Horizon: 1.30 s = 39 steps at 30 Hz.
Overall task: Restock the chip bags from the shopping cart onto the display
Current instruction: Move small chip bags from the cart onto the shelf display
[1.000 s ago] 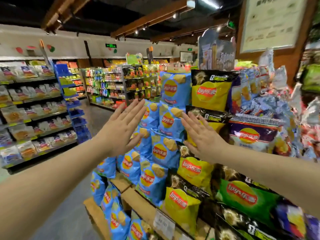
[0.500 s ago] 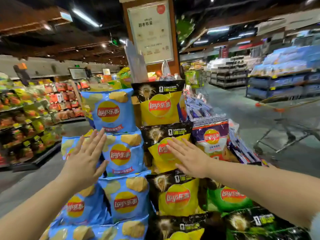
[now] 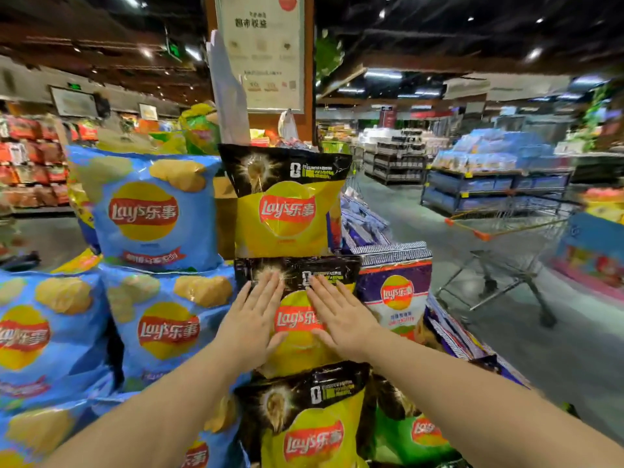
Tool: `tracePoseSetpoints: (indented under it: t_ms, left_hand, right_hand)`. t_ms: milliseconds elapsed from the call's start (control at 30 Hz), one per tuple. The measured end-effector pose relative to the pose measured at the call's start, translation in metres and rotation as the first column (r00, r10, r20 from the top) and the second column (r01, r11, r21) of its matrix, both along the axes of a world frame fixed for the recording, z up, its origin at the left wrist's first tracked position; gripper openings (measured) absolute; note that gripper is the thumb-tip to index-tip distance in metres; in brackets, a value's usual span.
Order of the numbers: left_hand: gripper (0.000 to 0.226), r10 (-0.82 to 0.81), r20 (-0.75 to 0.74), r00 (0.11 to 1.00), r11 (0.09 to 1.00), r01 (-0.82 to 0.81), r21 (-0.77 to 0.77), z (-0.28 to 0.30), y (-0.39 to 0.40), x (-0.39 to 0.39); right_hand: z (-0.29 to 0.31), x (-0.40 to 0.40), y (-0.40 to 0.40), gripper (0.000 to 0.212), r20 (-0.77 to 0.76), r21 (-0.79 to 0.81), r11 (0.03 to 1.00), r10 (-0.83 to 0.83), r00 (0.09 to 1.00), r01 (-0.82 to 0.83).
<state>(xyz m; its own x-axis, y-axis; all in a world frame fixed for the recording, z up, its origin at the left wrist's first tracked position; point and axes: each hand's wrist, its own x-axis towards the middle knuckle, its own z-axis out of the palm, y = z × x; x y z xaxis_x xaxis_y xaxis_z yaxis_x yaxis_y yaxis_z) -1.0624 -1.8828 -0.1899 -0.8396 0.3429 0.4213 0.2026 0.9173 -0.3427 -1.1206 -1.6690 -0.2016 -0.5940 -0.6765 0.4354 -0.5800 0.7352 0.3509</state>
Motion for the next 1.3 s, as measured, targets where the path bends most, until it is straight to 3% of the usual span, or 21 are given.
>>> tracePoseSetpoints:
  t_ms: [233, 300, 400, 500, 633, 800, 900, 967, 1033, 1100, 1167, 1233, 1300]
  left_hand:
    - [0.073, 0.029, 0.016, 0.999, 0.998, -0.029, 0.051, -0.011, -0.008, -0.008]
    - [0.071, -0.036, -0.057, 0.998, 0.998, 0.038, 0.046, 0.001, -0.004, -0.004]
    - [0.071, -0.081, -0.190, 0.978, 0.993, 0.097, 0.074, 0.037, 0.002, -0.002]
    - [0.077, 0.078, -0.133, 0.988, 0.991, -0.062, 0.121, 0.082, -0.001, -0.017]
    - [0.077, 0.193, 0.157, 0.969, 0.978, -0.203, 0.048, 0.119, -0.010, -0.035]
    - [0.076, 0.196, 0.174, 0.965, 0.980, -0.199, 0.000, 0.124, -0.015, -0.017]
    - [0.074, 0.236, 0.154, 0.959, 0.969, -0.245, 0.040, 0.125, -0.034, 0.006]
    - [0.073, 0.268, 0.130, 0.955, 0.960, -0.277, 0.052, 0.117, -0.055, 0.028]
    - [0.073, 0.244, 0.095, 0.965, 0.965, -0.251, 0.078, 0.101, -0.083, 0.051]
    - [0.079, 0.195, -0.004, 0.981, 0.977, -0.193, 0.093, 0.079, -0.110, 0.073]
    - [0.078, 0.192, 0.006, 0.981, 0.977, -0.192, 0.089, 0.052, -0.132, 0.088]
    - [0.077, 0.189, 0.144, 0.971, 0.974, -0.204, 0.096, 0.017, -0.147, 0.094]
    - [0.080, 0.184, 0.264, 0.947, 0.976, -0.209, 0.069, -0.011, -0.162, 0.092]
  right_hand:
    - [-0.012, -0.015, -0.004, 0.066, -0.117, -0.066, 0.998, -0.002, 0.993, -0.006]
    - [0.001, -0.010, -0.005, 0.073, -0.162, -0.093, 0.992, 0.071, 0.984, -0.087]
    - [0.040, -0.008, -0.009, 0.066, -0.205, -0.146, 0.960, 0.206, 0.957, -0.238]
    - [0.092, -0.020, -0.022, 0.071, -0.058, -0.199, 0.964, 0.168, 0.984, -0.176]
    - [0.134, -0.033, -0.036, 0.067, 0.216, -0.109, 0.994, 0.009, 0.976, 0.015]
    - [0.138, -0.026, -0.039, 0.066, 0.352, -0.099, 0.994, -0.003, 0.936, 0.041]
    - [0.146, -0.013, -0.037, 0.065, 0.315, -0.089, 0.991, -0.066, 0.947, 0.099]
    - [0.138, 0.012, -0.045, 0.064, 0.236, -0.124, 0.990, -0.035, 0.971, 0.066]
    - [0.114, 0.045, -0.061, 0.064, 0.146, -0.117, 0.989, 0.110, 0.983, -0.094]
    - [0.080, 0.070, -0.083, 0.065, 0.102, -0.011, 0.971, 0.239, 0.966, -0.239]
    - [0.049, 0.083, -0.109, 0.065, 0.127, 0.083, 0.946, 0.301, 0.945, -0.313]
    - [0.026, 0.093, -0.139, 0.067, 0.245, 0.132, 0.949, 0.250, 0.937, -0.288]
    - [0.013, 0.094, -0.165, 0.066, 0.342, 0.113, 0.982, 0.105, 0.934, -0.152]
